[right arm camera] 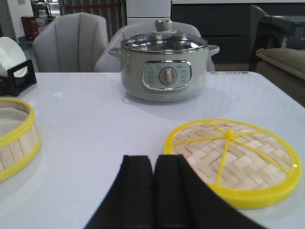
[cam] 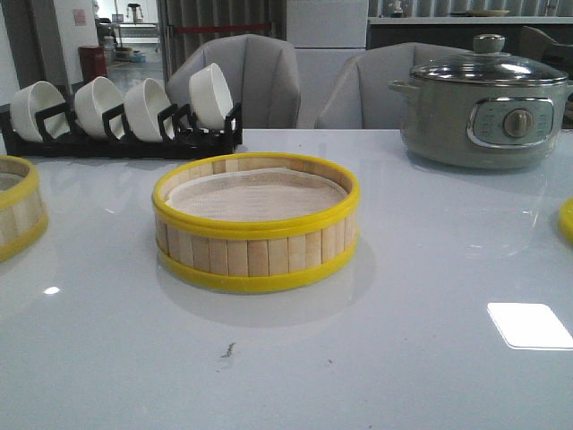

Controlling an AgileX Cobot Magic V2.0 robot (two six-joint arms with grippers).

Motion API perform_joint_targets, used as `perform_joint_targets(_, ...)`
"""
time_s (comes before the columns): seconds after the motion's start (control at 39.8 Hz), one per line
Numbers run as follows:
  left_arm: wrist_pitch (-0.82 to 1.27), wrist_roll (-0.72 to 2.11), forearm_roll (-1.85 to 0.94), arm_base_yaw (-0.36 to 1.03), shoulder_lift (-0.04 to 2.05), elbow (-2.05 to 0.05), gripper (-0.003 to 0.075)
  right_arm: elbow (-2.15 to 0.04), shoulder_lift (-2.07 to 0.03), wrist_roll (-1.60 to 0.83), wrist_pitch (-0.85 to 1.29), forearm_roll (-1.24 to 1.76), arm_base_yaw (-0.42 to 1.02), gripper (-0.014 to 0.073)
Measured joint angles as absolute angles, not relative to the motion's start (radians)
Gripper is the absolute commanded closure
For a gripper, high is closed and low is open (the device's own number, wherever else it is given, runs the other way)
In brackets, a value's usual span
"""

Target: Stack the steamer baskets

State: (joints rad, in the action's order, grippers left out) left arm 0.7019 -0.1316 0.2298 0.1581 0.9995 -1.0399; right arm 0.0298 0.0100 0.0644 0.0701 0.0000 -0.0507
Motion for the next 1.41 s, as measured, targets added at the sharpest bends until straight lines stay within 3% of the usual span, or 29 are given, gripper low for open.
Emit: perform_joint_targets(1.41, 0.727, -0.127, 0.217, 0.158, 1.017, -1.04, 0.0636, 0.03, 0.01, 0.064, 0.065, 0.0, -0.051, 0.0568)
